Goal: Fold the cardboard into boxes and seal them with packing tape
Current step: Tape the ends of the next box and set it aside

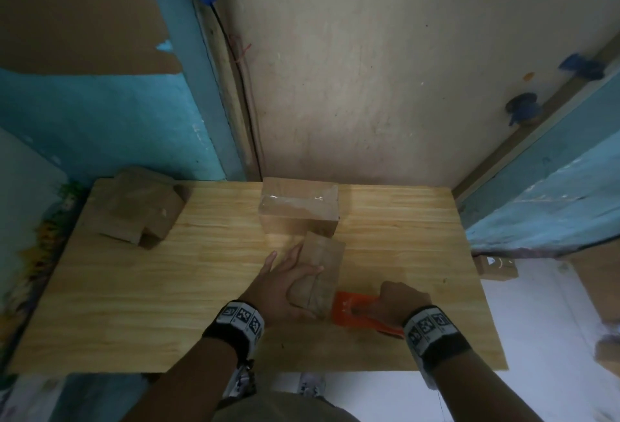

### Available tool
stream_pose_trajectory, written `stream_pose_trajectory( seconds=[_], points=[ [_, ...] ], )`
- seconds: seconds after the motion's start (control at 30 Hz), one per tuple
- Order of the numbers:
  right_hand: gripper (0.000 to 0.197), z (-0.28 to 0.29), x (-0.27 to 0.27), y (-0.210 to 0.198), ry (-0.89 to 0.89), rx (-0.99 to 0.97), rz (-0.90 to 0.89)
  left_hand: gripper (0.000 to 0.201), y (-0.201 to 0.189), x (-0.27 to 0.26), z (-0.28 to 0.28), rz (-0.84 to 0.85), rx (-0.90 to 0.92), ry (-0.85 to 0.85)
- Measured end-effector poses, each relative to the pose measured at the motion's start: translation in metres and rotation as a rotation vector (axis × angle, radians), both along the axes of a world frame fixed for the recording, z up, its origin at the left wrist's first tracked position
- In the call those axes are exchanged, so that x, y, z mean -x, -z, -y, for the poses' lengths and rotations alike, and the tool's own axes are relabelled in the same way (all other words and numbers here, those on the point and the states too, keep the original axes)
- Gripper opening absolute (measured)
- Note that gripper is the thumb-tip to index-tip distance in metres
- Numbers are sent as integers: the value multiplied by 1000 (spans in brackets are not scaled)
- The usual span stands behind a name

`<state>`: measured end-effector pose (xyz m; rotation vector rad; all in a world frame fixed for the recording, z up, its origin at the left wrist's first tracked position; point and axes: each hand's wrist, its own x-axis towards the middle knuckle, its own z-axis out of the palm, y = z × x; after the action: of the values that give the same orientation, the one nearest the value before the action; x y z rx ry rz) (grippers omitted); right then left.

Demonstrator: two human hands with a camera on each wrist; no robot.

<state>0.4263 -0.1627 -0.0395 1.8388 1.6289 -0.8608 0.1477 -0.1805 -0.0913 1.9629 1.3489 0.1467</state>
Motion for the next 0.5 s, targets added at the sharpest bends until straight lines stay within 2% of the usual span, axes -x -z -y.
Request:
stream_pose_trajectory(
  seconds=[0.1, 0.2, 0.27, 0.37, 0.5],
  points=[
    [103, -1, 12, 4, 1, 0, 2, 98, 7, -1, 2, 99, 22, -40],
    [94, -7, 20, 2, -24, -8, 32, 98, 8, -2, 4, 117, 56, -64],
    [81, -13, 28, -6, -96, -53, 84, 98, 6, -4, 3, 120, 81, -72],
    [59, -19, 43, -15, -189, -167, 165, 100, 3, -6, 2, 227, 82, -84],
    [55, -11, 54, -14, -112, -226, 183, 104, -2, -4, 0, 253, 84, -98]
  ],
)
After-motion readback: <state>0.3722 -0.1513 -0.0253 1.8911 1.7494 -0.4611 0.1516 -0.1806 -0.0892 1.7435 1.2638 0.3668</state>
